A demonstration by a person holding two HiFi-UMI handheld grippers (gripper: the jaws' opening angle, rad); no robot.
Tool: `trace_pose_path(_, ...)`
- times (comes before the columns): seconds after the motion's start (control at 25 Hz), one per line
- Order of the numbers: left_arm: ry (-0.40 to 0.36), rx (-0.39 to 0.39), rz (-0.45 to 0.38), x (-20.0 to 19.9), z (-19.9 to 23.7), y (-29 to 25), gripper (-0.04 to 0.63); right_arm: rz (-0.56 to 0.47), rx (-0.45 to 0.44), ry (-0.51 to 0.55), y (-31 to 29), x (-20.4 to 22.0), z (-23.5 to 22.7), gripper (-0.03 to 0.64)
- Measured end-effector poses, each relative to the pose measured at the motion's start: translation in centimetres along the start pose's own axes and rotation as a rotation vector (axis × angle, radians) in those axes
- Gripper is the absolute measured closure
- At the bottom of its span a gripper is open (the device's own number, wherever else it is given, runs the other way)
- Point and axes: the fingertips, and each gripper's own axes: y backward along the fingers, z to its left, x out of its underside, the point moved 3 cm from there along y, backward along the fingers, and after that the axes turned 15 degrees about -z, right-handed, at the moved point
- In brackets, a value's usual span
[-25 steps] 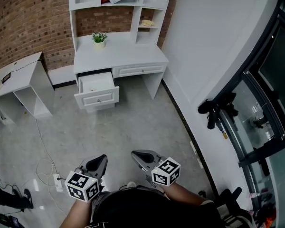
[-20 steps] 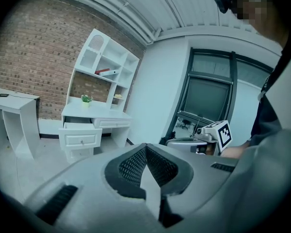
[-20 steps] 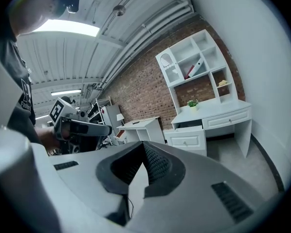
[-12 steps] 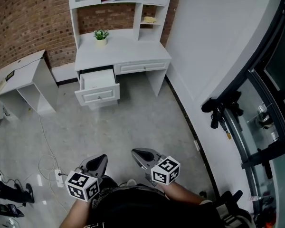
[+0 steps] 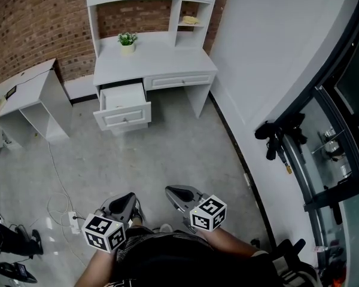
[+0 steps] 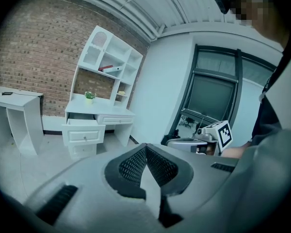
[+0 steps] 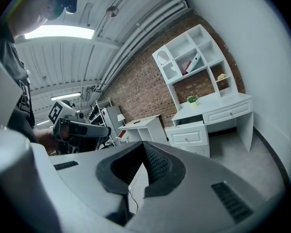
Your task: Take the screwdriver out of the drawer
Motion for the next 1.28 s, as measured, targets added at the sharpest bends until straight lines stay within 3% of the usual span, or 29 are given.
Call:
trace_pose_path(0.68,0.01,0.025,-0.016,-1.4,4.8,-3.0,0.578,0.062,-0.002,0.039,-5.0,-0.7,-1.9,0.612)
trace_pose_path(1.28,-0.013,0.038,-0.036,-5.3,13.4,-7.1,0.578,0.061,0.006,0.055,-14.1,-1.9,-4.8,0.612)
